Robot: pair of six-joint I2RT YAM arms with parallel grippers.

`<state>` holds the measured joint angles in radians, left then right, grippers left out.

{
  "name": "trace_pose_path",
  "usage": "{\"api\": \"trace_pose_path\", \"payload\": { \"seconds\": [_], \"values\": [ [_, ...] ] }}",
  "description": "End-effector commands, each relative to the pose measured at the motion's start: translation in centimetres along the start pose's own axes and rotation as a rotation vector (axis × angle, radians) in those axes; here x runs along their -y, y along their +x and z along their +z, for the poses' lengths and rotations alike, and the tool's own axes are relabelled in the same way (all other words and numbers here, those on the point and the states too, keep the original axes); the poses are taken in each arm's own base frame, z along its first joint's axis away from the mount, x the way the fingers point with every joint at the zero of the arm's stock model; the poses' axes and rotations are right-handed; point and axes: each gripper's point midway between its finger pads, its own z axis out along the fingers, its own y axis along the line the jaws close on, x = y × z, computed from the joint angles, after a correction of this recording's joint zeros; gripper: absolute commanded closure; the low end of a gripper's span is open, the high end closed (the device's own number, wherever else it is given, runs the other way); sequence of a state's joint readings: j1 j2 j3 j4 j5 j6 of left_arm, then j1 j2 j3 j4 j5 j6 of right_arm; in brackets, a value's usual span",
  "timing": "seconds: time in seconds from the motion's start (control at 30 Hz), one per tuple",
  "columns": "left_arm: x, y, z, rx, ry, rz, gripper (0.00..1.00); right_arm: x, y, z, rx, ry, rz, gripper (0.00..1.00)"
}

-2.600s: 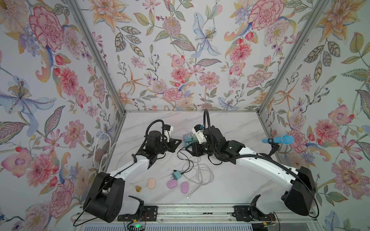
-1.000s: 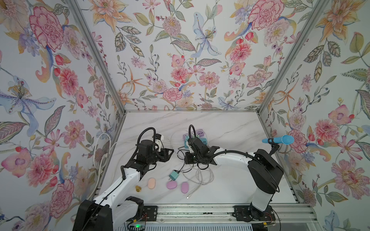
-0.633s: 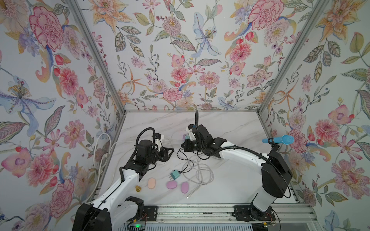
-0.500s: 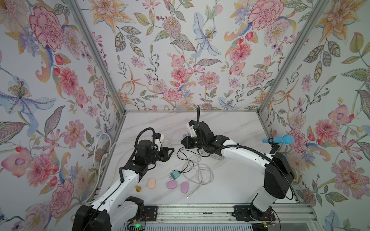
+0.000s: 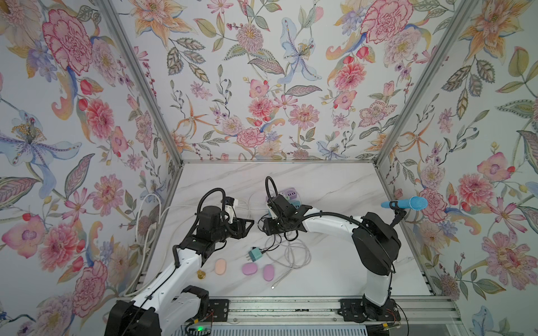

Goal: Charge the bluetooth headset
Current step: Pick up the plug from the center of the board.

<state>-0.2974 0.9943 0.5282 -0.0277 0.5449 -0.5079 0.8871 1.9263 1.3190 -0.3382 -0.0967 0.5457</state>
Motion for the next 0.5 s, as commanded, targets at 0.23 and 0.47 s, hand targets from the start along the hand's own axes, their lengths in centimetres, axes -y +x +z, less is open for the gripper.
{"api": "trace_pose_path", "payload": {
  "seconds": [0.23, 0.47],
  "values": [
    [-0.3, 1.0, -0.6, -0.017, -0.014, 0.027, 0.38, -1.4, -1.8, -2.1, 0.039, -0.013, -0.054, 1.00],
    [0.9, -0.6, -1.6, 0.034, -0.015, 0.119, 0.34, -3.8, -6.2, -8.6, 0.132, -0.188, 0.011, 1.00]
  ]
}}
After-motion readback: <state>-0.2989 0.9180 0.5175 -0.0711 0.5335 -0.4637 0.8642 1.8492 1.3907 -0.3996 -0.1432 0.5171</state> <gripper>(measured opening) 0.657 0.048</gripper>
